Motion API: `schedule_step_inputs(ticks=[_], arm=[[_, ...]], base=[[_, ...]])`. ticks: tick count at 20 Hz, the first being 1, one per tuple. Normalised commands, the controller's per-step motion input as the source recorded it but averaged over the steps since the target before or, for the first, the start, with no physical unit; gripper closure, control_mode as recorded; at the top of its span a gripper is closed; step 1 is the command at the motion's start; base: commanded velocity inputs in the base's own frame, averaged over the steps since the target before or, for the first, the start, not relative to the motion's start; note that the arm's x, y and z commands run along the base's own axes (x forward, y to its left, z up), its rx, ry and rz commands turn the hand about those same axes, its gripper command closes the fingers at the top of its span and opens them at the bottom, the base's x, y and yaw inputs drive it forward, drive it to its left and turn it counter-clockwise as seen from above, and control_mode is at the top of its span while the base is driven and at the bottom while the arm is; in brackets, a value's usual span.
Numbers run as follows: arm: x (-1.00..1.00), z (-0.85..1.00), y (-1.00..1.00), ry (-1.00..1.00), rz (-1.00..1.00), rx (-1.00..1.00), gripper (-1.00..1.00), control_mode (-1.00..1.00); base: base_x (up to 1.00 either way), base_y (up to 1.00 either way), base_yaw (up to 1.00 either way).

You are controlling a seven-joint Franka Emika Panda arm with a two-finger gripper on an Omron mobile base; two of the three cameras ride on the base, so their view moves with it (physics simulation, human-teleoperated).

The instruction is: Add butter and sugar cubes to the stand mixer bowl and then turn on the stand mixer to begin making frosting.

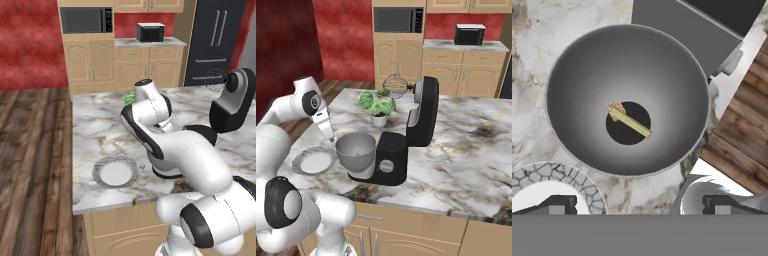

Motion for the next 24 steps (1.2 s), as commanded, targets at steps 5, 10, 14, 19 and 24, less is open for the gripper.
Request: schedule_step_inputs(ticks=[5, 10, 14, 19, 24], arm=[[0.36, 0.00, 0.00, 0.00, 0.00, 0.00, -1.00, -1.00], [0.27, 0.00, 0.00, 0.00, 0.00, 0.00, -1.00, -1.00], [0.00, -0.15, 0.02, -0.02, 0.00, 0.00, -1.00, -1.00], [-0.11, -0.36, 0.13, -0.11, -0.01, 0.00, -1.00, -1.00], [-0.16, -0.38, 0.22, -0.12, -0.08, 0.00, -1.00, -1.00]], base=[[0.00, 0.00, 0.00], [0.00, 0.00, 0.00], [0.00, 0.00, 0.00], [0.00, 0.00, 0.00], [0.00, 0.00, 0.00]])
